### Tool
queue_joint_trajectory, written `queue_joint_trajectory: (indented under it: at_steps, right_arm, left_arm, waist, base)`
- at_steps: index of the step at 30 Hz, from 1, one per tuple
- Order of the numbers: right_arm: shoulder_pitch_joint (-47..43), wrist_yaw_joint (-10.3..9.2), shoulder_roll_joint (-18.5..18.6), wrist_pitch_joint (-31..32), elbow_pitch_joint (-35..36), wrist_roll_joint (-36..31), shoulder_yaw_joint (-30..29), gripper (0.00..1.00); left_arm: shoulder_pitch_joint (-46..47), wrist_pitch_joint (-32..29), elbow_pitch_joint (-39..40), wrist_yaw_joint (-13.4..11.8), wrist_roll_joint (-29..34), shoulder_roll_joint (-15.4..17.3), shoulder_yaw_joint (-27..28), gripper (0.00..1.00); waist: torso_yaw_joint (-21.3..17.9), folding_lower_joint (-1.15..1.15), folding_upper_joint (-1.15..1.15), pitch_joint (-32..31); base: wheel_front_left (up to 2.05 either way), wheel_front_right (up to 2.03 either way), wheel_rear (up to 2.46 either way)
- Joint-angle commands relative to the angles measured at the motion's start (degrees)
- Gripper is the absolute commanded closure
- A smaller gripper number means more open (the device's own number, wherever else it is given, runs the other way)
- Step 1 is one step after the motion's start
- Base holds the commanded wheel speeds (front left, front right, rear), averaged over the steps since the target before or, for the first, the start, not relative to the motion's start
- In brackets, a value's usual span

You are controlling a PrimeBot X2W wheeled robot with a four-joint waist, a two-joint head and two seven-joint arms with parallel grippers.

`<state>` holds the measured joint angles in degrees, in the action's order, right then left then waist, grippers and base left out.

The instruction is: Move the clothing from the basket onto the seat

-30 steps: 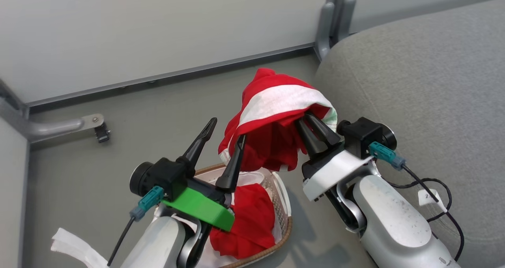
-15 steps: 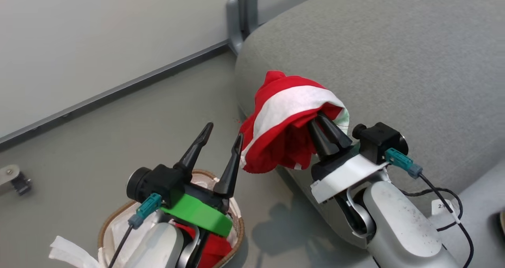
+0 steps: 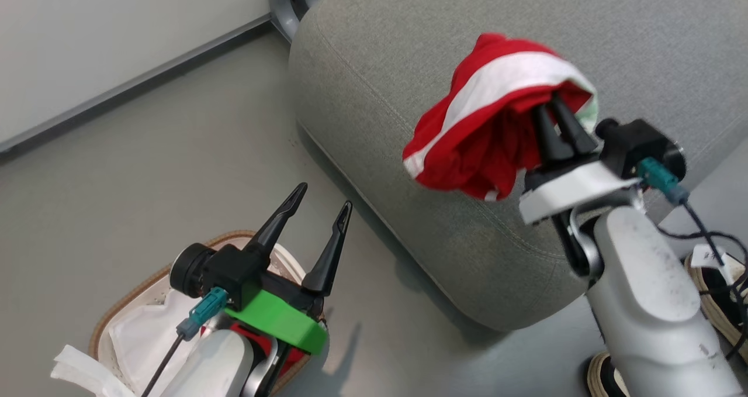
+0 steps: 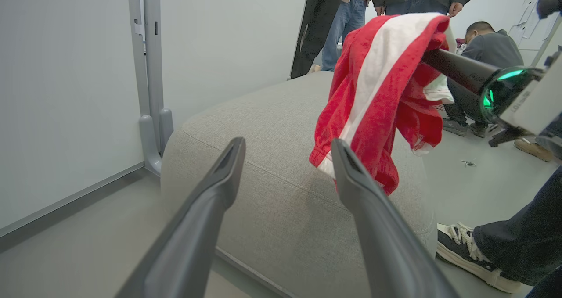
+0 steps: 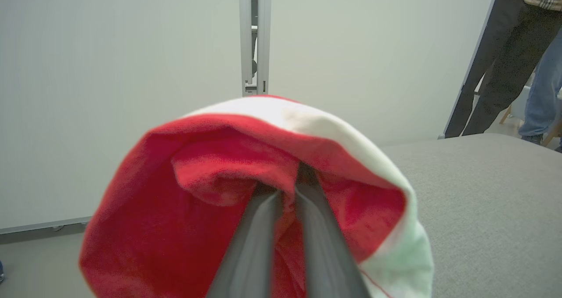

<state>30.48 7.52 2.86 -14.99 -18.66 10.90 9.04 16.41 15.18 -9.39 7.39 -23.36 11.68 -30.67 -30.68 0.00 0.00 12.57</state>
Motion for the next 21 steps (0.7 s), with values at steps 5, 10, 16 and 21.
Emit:
queue_joint_trajectory:
  at_steps: [5, 10, 16, 21]
  right_arm:
    - [9.84, -0.06, 0.17, -0.29, -6.21, -7.61, -9.19, 1.00]
    - [17.75, -0.06, 1.96, -0.29, -12.56, -14.16, -18.92, 1.00]
    - [25.03, -0.07, 3.66, -0.10, -19.21, -21.54, -29.24, 1.00]
    - [28.02, -0.07, 4.31, 0.16, -21.32, -26.42, -36.07, 1.00]
  left_arm:
    - [1.13, -0.05, 2.08, 0.17, 0.13, 4.03, -0.58, 0.00]
    - [2.53, -0.04, 4.69, 0.17, 0.00, 7.33, -1.52, 0.00]
    - [3.05, -0.05, 7.53, 0.17, -0.73, 10.94, -2.28, 0.00]
    - [3.05, -0.05, 9.15, 0.17, -1.19, 12.74, -1.51, 0.00]
  waist:
    - [4.45, 0.00, 0.00, 8.68]
    - [7.42, 0.00, 0.00, 13.25]
    - [10.29, 0.00, 0.00, 17.28]
    - [12.14, 0.00, 0.00, 20.06]
  base:
    - [0.00, 0.00, 0.00]
    - [0.00, 0.00, 0.00]
    - [0.00, 0.00, 0.00]
    - [0.00, 0.00, 0.00]
